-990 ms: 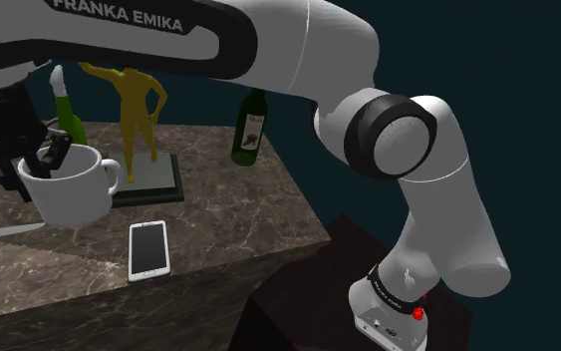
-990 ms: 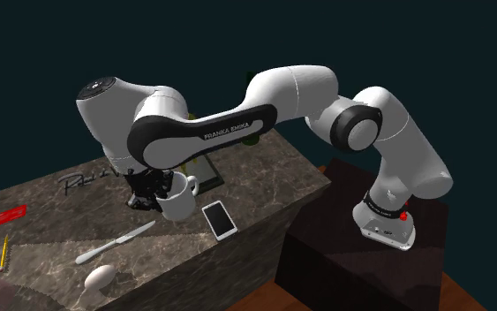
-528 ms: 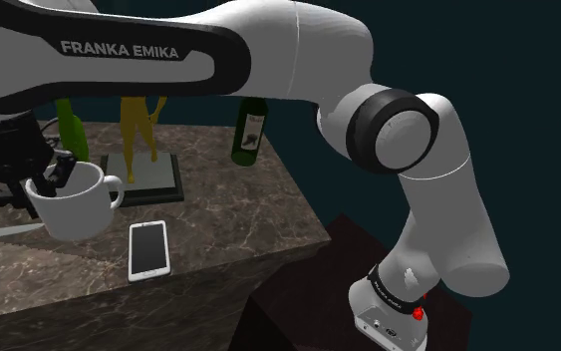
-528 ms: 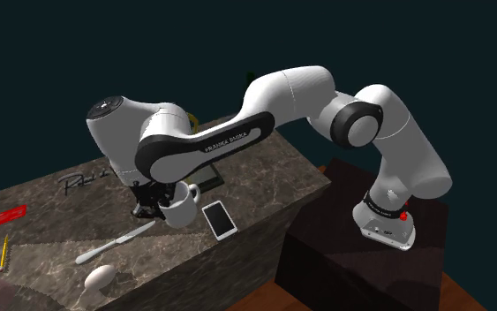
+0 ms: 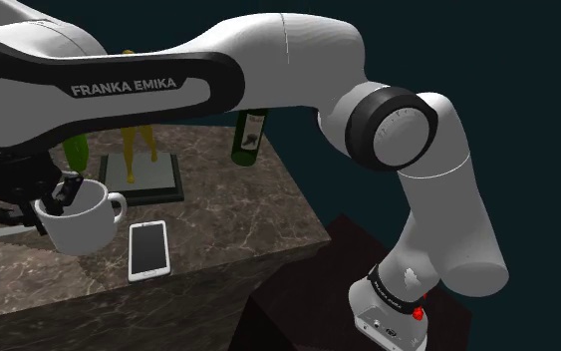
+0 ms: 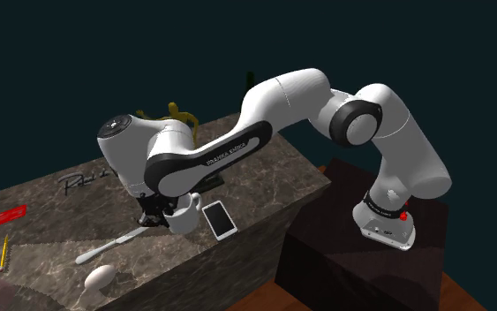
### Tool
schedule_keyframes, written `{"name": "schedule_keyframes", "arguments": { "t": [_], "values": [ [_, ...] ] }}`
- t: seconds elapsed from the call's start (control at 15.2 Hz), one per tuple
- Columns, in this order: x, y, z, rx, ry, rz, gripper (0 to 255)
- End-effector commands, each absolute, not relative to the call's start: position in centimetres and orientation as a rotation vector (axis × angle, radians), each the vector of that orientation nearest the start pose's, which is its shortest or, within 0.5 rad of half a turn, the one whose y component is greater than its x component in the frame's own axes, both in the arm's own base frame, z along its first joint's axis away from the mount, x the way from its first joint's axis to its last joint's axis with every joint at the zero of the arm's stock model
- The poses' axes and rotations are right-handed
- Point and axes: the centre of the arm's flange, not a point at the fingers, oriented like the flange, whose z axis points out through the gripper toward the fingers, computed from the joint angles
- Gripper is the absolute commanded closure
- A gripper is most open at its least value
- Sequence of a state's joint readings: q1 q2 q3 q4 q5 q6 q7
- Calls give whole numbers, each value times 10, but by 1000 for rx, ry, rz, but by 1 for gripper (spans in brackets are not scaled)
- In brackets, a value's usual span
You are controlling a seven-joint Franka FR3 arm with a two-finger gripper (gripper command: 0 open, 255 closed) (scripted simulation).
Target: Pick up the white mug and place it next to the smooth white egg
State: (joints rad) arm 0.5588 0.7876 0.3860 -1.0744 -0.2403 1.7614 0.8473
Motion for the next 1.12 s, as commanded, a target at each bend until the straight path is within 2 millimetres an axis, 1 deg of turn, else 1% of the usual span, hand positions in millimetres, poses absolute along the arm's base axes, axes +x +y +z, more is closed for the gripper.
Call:
{"name": "schedule_keyframes", "arguments": {
  "t": [0.0,0.07,0.53,0.59,0.92,1.06],
  "values": [
    [527,535,364,-3155,-81,98,255],
    [527,535,357,-3155,-81,98,255],
    [527,535,357,-3155,-81,98,255],
    [527,535,358,-3155,-81,98,0],
    [527,535,358,-3155,-81,98,0],
    [529,535,384,-3155,-81,98,0]
  ]
}}
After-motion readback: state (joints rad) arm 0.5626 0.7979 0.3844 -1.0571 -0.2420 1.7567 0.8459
